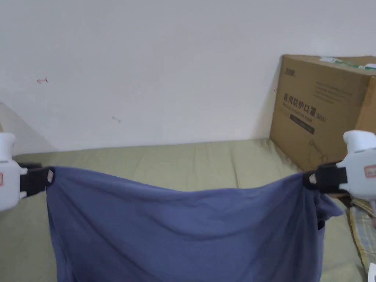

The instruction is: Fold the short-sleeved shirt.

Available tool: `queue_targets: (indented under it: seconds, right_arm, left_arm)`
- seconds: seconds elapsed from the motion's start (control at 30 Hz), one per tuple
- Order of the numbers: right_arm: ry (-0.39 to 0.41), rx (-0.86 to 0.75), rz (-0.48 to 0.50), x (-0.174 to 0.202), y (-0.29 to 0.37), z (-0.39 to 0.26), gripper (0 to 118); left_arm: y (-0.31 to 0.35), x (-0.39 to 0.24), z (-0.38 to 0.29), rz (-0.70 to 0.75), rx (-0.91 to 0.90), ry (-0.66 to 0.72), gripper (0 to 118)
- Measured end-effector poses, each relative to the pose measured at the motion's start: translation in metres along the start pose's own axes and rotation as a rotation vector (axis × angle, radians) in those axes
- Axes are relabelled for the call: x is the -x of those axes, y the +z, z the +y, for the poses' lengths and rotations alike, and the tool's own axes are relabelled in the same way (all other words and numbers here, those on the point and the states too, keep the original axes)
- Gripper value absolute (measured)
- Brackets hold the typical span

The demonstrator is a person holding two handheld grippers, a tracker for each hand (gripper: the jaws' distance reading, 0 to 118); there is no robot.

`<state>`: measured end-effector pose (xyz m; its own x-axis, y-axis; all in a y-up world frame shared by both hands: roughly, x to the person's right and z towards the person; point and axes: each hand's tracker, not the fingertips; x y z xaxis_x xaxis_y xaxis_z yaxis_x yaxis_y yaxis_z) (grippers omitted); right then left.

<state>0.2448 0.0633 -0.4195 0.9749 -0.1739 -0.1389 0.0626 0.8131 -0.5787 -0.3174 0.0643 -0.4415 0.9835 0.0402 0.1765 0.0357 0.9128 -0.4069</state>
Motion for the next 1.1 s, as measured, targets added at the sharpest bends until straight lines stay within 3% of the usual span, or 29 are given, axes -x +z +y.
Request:
queue_targets:
  seconds: [0.23, 0.4, 0.67, 0.93, 1.0, 1.1]
  right_arm:
    - [0.019, -0.068, -0.048, -0.003, -0.009, 0.103, 2]
    - [0.034, -0.115, -0.087, -0.002, -0.049, 0.165, 2]
    - [0.079, -0.215, -0.223, -0.004, -0.142, 0.227, 2]
    - [0.187, -0.286, -0.312, 0.005, -0.222, 0.213, 2]
    - [0.184, -0.266, -0.317, -0.001, -0.246, 0.187, 2]
    - [0.112, -0.071, -0.314, -0.024, -0.293, 0.118, 2]
  left_arm:
    - [-0.007, 0.007, 0.081, 0.039, -0.057, -0.005, 0]
    - [-0.057, 0.015, 0.121, 0.079, -0.074, 0.057, 0]
    - [-0.158, 0.011, 0.163, 0.202, -0.136, 0.011, 0]
    - [-0.225, 0.010, 0.136, 0.281, -0.193, -0.026, 0]
    - [-0.244, 0.012, 0.108, 0.262, -0.119, -0.014, 0]
    - [-0.279, 0.014, 0.044, 0.196, 0.104, 0.017, 0]
